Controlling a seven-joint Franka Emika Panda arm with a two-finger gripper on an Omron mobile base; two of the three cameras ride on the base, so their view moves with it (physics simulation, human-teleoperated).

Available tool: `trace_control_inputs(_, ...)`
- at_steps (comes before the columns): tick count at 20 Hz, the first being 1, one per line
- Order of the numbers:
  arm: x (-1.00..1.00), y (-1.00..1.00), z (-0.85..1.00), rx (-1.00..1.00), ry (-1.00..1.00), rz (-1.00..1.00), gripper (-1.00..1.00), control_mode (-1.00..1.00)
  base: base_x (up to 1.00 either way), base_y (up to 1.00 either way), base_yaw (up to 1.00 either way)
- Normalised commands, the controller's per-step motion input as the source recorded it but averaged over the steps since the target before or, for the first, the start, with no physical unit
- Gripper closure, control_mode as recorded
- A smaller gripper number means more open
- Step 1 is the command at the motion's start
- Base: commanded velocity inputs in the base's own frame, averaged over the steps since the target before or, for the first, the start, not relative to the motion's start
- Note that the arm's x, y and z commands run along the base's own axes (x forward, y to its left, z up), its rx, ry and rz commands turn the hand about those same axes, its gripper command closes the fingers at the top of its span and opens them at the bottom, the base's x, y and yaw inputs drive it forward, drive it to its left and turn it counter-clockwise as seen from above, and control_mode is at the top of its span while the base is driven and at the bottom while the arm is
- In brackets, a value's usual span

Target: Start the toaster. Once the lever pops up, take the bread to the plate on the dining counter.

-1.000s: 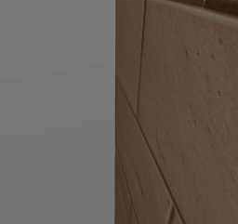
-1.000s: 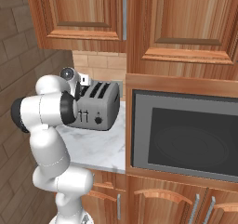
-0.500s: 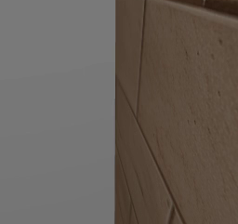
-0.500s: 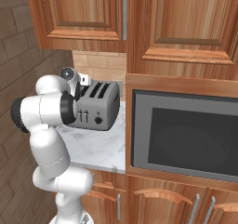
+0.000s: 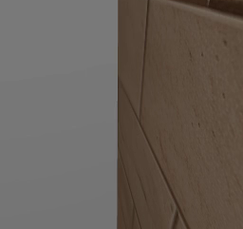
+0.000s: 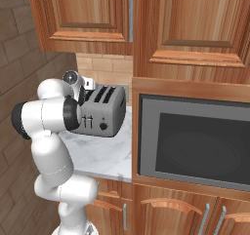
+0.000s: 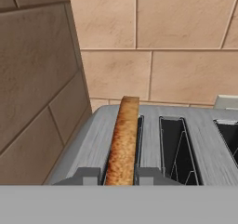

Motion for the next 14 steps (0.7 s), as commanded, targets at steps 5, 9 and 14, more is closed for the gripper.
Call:
trace_control_inputs(5,0.00,0.00,0.00,0.00,0.00,0.00,1.00,-1.00,0.00,0.00,0.00)
trace_control_inputs(9,0.00,0.00,0.00,0.00,0.00,0.00,1.00,-1.00,0.00,0.00,0.00)
trace_control_inputs(14,0.00,0.00,0.00,0.00,0.00,0.00,1.00,-1.00,0.00,0.00,0.00)
